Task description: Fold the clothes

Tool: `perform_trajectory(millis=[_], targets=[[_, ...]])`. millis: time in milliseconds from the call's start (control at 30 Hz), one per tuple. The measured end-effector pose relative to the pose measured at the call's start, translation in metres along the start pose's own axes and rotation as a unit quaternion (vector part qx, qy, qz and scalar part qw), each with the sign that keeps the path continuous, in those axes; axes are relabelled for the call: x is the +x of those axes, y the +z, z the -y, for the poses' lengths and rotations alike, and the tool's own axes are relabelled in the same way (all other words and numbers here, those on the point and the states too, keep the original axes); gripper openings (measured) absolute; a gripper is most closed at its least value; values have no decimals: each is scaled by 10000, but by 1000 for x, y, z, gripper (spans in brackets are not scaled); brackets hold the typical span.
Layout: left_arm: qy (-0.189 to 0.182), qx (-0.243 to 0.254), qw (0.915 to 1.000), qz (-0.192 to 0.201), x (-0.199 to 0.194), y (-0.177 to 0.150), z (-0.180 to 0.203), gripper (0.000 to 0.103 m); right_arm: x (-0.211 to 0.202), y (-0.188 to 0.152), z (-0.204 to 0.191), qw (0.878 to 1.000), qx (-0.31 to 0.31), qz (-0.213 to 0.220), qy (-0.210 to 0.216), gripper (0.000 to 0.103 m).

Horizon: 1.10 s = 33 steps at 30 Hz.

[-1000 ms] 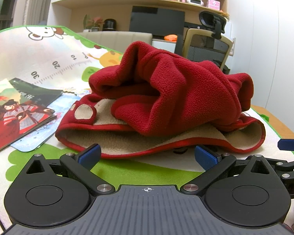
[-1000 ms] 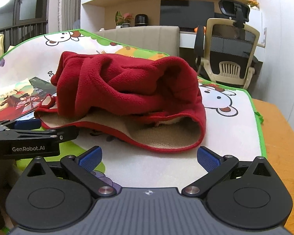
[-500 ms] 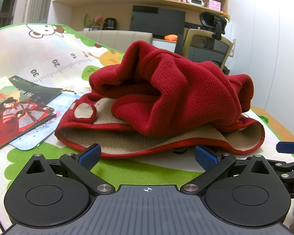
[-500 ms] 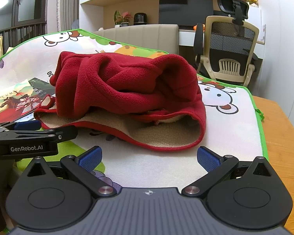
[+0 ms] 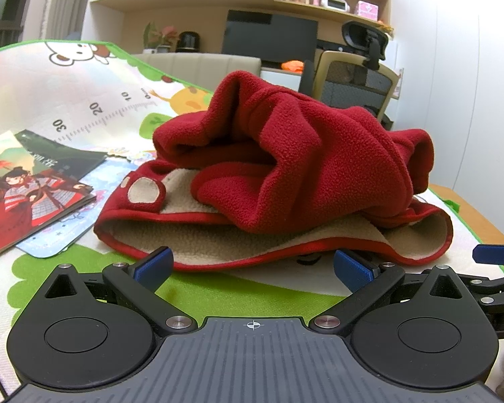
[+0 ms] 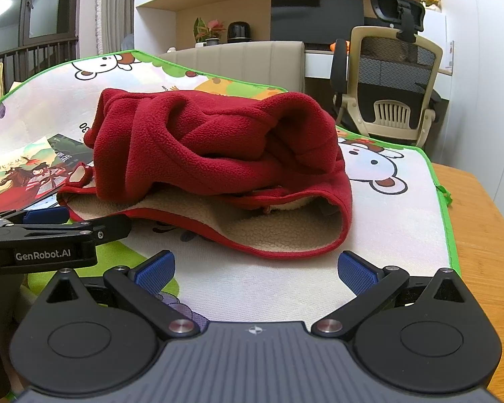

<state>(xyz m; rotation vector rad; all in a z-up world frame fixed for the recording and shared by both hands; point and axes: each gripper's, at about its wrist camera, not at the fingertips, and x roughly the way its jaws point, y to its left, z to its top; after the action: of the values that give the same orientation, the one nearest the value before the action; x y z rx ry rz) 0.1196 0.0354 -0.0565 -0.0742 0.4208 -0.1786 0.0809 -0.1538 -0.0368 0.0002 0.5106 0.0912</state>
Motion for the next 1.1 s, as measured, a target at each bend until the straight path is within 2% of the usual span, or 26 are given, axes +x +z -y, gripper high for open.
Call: perform_trajectory(millis=[900,1100], targets=[[-11,56,10000,54,-1,-1,0,103,1,0,0,10000,38,-41,0,103],[1,75,9999,72,-2,-1,1,103,8,3,12,9983,509,-239,-143,103]])
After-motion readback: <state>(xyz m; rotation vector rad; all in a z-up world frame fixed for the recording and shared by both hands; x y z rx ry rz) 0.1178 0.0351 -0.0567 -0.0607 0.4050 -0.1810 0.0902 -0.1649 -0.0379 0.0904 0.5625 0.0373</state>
